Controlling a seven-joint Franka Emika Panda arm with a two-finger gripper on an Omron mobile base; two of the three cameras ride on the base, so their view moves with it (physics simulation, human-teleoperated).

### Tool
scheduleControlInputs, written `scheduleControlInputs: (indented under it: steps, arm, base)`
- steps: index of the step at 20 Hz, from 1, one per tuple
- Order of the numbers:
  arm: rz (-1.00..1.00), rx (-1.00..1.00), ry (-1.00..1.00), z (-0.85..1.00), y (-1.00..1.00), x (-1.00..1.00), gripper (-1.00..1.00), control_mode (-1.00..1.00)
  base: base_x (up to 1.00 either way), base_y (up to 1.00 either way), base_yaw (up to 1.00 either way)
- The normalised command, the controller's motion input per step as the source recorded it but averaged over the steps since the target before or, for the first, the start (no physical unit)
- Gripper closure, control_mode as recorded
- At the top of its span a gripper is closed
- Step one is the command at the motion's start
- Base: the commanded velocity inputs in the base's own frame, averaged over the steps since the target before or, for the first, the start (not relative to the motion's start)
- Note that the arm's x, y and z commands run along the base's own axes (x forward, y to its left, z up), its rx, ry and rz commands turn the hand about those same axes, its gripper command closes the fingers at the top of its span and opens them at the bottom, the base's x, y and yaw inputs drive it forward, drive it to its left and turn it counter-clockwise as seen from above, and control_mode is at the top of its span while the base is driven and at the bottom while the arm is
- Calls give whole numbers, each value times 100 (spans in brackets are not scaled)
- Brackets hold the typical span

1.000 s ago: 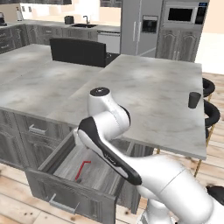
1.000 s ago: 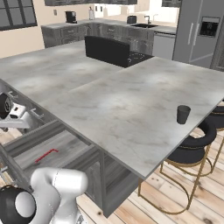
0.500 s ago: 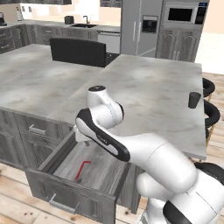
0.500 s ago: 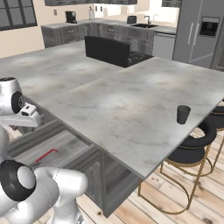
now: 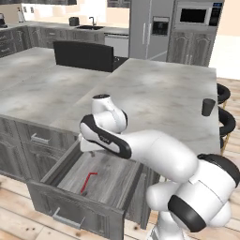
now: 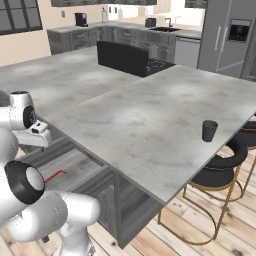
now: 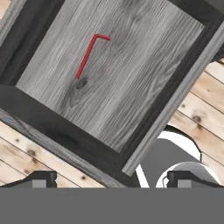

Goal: Take a straw from the drawer in front and place it inside the glass cup on the dining counter.

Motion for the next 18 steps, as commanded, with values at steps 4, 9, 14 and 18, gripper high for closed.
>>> scheduleControlInputs:
  steps: [4, 9, 14, 18]
  arm:
    - [-5, 0, 0, -29, 7, 11, -100, -100]
    - [-7, 0, 0, -28, 14, 1, -100, -100]
    - [-9, 0, 0, -27, 14, 4, -100, -100]
    - [-7, -4, -3, -24, 7, 11, -100, -100]
  base:
    - [0, 0, 0]
    - [0, 0, 0]
    - [0, 0, 0]
    - [0, 0, 0]
